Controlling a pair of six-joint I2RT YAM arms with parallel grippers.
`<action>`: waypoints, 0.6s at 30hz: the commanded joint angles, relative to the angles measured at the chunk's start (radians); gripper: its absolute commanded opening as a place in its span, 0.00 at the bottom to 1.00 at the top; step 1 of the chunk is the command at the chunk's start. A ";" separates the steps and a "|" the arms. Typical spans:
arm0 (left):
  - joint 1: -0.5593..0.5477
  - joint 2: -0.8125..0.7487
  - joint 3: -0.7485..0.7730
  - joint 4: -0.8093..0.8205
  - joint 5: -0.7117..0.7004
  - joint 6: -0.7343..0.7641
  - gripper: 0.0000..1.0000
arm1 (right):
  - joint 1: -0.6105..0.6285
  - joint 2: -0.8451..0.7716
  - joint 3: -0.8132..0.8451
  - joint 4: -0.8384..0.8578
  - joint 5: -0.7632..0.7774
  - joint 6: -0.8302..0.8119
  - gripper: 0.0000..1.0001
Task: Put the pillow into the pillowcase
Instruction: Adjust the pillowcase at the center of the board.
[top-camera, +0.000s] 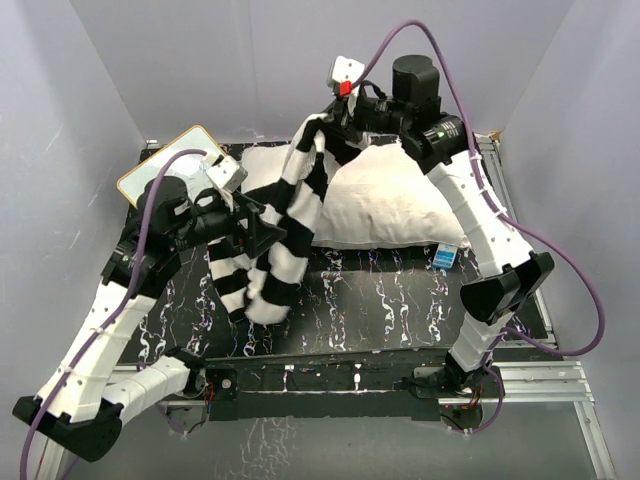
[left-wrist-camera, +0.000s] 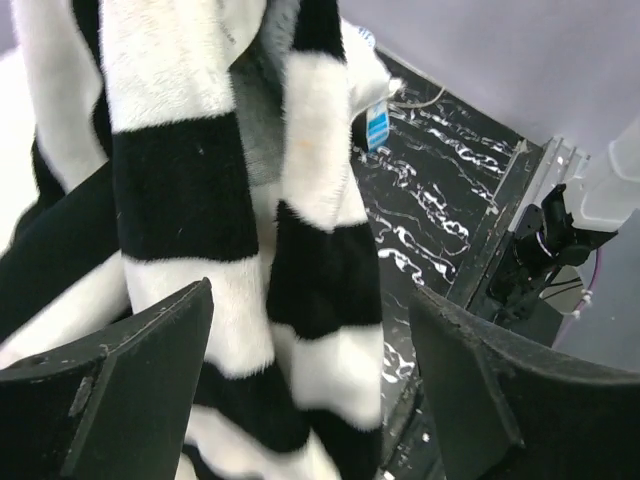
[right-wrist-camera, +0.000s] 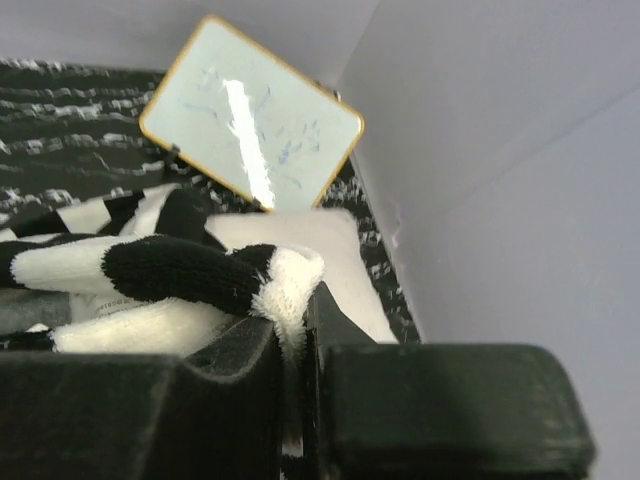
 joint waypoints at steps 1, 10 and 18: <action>0.003 -0.018 0.015 -0.059 -0.087 -0.039 0.81 | -0.003 -0.023 -0.057 -0.040 0.129 -0.114 0.08; 0.002 0.055 -0.070 0.026 -0.179 -0.135 0.80 | -0.002 -0.051 -0.149 -0.059 0.123 -0.153 0.08; -0.069 0.117 -0.234 0.397 -0.330 -0.301 0.81 | -0.002 -0.059 -0.165 -0.058 0.104 -0.139 0.08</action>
